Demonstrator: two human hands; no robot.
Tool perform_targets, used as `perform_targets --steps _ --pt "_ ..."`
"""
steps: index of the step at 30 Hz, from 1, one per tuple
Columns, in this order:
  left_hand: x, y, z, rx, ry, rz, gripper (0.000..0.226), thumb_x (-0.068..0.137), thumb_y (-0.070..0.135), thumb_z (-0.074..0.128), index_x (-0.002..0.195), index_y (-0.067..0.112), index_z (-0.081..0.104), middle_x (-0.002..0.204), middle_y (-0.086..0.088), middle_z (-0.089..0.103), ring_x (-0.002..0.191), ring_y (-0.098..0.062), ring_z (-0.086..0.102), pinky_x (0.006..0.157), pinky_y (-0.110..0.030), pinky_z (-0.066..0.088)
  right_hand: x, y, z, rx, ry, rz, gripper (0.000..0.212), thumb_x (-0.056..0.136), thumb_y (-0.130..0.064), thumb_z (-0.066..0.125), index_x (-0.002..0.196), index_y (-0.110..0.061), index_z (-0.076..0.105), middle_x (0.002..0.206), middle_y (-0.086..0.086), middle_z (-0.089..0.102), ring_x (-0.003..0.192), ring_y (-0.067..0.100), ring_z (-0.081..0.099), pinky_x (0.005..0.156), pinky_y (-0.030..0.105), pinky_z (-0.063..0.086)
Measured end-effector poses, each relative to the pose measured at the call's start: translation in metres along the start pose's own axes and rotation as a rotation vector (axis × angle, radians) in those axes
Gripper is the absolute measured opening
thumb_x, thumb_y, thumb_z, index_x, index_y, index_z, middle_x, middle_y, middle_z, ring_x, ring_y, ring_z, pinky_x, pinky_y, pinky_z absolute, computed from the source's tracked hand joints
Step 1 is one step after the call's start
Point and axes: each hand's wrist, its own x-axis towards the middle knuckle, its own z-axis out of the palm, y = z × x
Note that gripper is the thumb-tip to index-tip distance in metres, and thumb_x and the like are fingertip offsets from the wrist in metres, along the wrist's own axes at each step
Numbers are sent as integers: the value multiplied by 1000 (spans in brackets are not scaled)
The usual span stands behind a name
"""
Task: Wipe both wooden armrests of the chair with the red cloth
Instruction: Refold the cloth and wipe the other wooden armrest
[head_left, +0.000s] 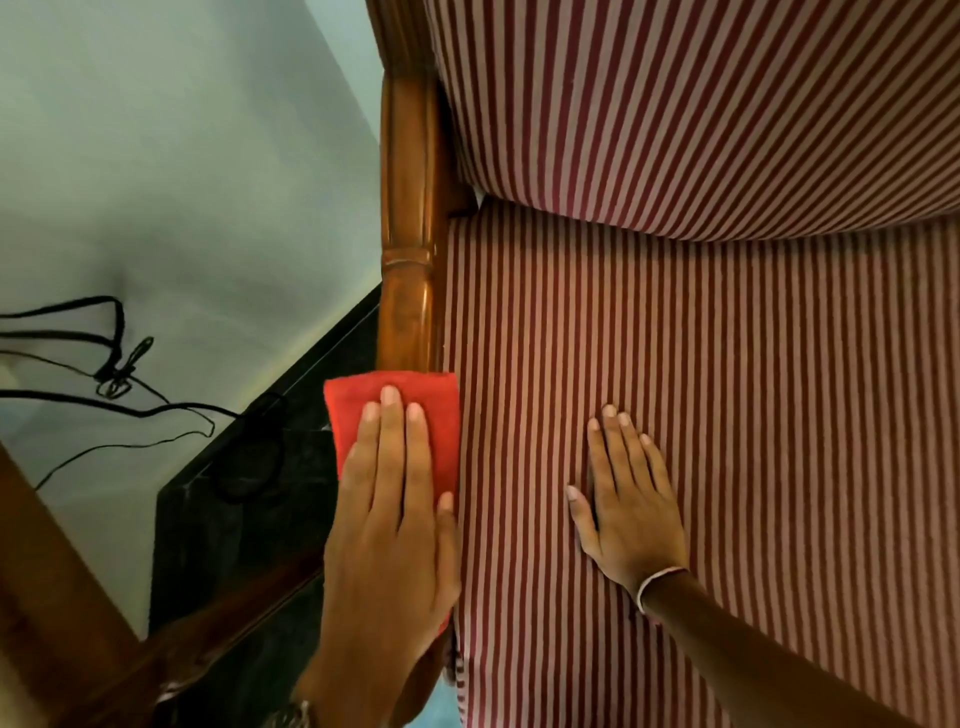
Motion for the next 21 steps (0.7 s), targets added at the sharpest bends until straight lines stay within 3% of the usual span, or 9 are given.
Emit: perform_targets --steps 3,8,16,21 --pt "56 1 -10 4 7 35 67 102 31 37 159 4 14 169 -17 10 157 -30 8 127 -51 20 0 -1 -2 3 -6 5 72 105 -52 22 161 -7 22 170 16 20 159 28 16 130 45 13" --pt "144 2 -24 -22 62 -3 71 103 29 36 160 4 3 170 -18 2 158 -30 1 129 -48 13 0 -2 -6 -1 -12 -2 71 104 -51 27 161 -8 20 170 15 19 159 26 13 131 43 9" --pt "-1 1 -9 -68 -36 16 64 104 31 32 158 1 15 168 -18 11 157 -31 9 125 -53 23 -4 -5 -9 -4 -13 28 72 104 -50 30 161 -8 22 171 15 18 160 27 15 131 43 10" --pt "70 -2 -16 -2 -4 92 66 104 26 36 159 2 11 169 -19 8 158 -32 6 128 -52 17 -4 -7 -8 -5 6 30 71 104 -50 28 161 -8 23 170 15 21 159 27 16 130 42 10"
